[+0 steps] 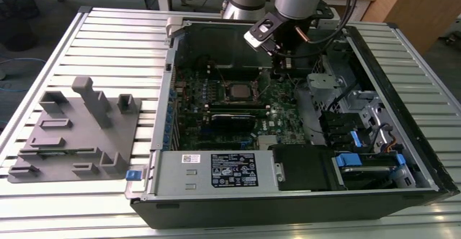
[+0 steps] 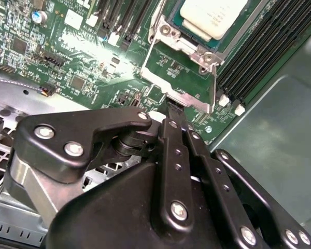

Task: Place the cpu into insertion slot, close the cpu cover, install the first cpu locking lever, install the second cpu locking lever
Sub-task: 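Close the cpu cover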

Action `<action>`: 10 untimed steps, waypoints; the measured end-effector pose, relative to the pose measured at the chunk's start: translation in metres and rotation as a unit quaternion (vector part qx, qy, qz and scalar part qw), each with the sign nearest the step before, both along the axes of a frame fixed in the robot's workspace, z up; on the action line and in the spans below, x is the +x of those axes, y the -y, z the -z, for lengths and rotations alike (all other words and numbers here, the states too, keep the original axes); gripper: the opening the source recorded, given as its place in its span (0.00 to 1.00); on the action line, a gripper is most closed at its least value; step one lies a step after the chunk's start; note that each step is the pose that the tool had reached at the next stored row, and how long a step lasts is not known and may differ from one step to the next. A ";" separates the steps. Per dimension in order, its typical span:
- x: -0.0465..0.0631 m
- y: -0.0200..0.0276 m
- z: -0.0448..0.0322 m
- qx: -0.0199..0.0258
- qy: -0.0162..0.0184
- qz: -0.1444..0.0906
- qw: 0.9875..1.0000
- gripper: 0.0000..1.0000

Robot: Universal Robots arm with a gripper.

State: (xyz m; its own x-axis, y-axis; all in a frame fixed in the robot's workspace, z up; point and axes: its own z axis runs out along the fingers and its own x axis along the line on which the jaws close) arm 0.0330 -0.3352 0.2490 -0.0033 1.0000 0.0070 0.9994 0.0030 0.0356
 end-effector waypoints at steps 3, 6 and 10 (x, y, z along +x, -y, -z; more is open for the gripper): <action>0.000 0.0000 0.0000 0.000 0.000 0.000 1.000 0.11; 0.000 0.0000 0.0000 0.000 0.000 0.000 1.000 0.11; 0.000 -0.0001 0.0002 0.000 -0.003 0.000 1.000 0.11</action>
State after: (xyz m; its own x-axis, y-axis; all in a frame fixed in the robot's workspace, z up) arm 0.0329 -0.3351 0.2489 -0.0032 1.0000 0.0070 0.9996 0.0030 0.0294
